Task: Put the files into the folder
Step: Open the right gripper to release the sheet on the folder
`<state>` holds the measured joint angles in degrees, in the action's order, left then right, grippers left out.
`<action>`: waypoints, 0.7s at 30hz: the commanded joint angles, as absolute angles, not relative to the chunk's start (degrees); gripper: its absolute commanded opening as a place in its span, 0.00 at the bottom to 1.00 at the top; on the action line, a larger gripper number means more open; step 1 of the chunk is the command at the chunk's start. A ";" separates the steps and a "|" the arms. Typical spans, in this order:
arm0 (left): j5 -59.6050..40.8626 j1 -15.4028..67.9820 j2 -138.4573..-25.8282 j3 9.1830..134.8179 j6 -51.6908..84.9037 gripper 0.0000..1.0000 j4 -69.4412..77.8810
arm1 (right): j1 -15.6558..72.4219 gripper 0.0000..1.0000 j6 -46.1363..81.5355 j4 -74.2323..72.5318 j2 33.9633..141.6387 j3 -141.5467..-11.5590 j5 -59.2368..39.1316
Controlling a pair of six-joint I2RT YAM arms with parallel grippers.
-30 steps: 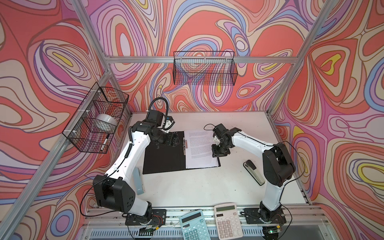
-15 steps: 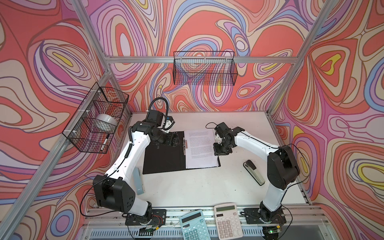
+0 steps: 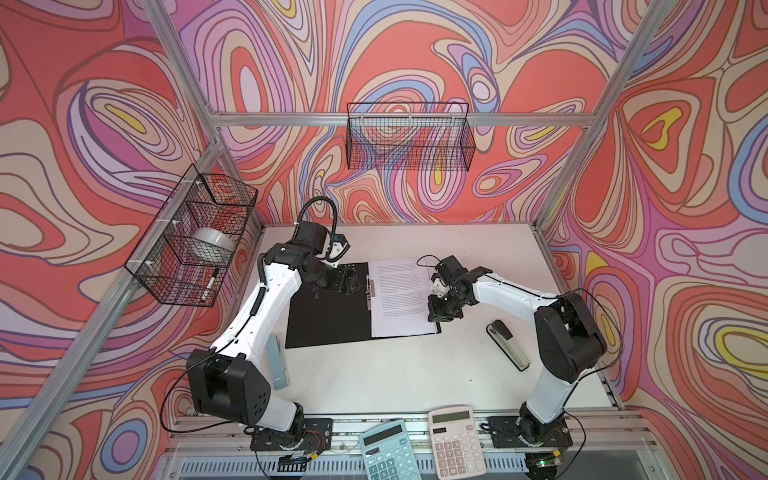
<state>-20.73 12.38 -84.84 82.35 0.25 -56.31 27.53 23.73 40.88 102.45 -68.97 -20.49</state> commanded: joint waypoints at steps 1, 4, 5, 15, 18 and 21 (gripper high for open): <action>-20.22 12.17 -84.97 81.65 0.27 0.79 -56.43 | 26.99 0.10 24.26 37.96 103.48 -67.88 -22.41; -20.24 12.14 -85.04 81.82 0.33 0.79 -56.50 | 26.48 0.10 24.43 36.89 103.88 -67.00 -22.80; -20.30 12.15 -85.12 81.83 0.35 0.79 -56.59 | 26.25 0.10 24.40 36.48 104.05 -66.68 -23.00; -20.21 12.13 -85.51 81.91 0.32 0.79 -56.51 | 24.64 0.09 23.51 34.93 106.05 -64.65 -25.44; -20.07 12.13 -85.60 82.08 0.35 0.79 -56.60 | 24.53 0.09 23.33 34.42 106.82 -64.10 -25.87; -20.03 12.14 -85.62 82.09 0.24 0.79 -56.60 | 24.35 0.09 23.20 33.89 107.69 -63.66 -26.17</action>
<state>-20.51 12.38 -85.25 82.32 0.25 -56.34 24.71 23.68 34.98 106.26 -64.53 -25.26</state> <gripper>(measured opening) 0.789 0.092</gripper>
